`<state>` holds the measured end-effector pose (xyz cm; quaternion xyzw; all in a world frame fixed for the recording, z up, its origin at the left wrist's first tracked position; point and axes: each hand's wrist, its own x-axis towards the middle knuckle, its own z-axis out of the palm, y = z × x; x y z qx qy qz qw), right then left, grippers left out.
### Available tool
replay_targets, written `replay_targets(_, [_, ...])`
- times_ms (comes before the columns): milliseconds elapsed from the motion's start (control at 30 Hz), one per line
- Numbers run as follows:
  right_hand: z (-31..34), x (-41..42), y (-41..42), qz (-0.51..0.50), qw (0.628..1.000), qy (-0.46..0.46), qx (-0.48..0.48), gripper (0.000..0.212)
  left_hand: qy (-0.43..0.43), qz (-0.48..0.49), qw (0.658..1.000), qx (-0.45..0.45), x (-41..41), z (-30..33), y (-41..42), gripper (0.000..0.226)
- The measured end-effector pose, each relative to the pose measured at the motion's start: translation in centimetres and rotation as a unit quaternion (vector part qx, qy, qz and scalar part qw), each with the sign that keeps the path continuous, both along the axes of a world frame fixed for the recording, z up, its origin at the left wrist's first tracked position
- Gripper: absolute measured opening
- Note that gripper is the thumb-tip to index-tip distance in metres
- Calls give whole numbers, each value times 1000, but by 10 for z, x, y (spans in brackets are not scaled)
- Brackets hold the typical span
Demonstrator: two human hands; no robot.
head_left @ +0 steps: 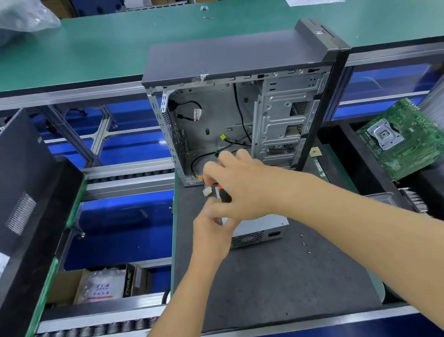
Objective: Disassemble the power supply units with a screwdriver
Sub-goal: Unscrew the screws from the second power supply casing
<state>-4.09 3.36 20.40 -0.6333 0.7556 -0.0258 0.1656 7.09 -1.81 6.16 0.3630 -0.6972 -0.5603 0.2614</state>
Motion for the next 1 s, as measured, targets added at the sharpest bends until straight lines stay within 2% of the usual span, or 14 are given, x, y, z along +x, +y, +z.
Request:
replay_targets(67, [2,7,-5,-47,995,81,-14,58,-12,32,999,20,-5,2,-1,29])
replay_targets(133, [2,12,-9,-69,991,109,-27,50,5,39,999,22,-7,5,1,30])
replay_targets(233, [1,7,-9,-27,998,47,-6,23,43,-4,999,8,1,5,6,21])
replay_targets(333, [5,-3,-5,8,998,-48,47,22,28,-34,999,-28,10,1,6,7])
replay_targets(400, [7,-4,-4,12,996,-74,51,20,10,-21,999,-34,9,2,4,8])
replay_targets(500, [7,2,-6,-36,999,6,30,54,6,16,1000,-14,2,6,2,22])
replay_targets(533, [6,5,-7,-52,997,62,13,57,9,19,1000,-18,-1,8,2,26])
replay_targets(600, [3,8,-9,-65,990,124,-13,48,17,13,1000,-23,-3,11,3,33])
replay_targets(700, [5,0,-8,-26,999,42,17,20,35,-9,999,-15,3,11,4,31])
replay_targets(800, [10,-11,-4,8,995,-75,65,19,32,-31,998,-41,11,5,5,22])
replay_targets(833, [10,-11,-3,7,994,-96,57,12,28,-23,998,-45,11,4,6,17])
replay_targets(867, [9,-9,-3,2,993,-108,43,12,19,-8,999,-41,10,5,6,10])
replay_targets(900, [7,-8,-4,-6,994,-104,28,25,13,9,999,-33,8,6,6,10])
replay_targets(1000, [0,0,-8,-51,998,26,-16,50,41,37,998,-20,2,9,7,26])
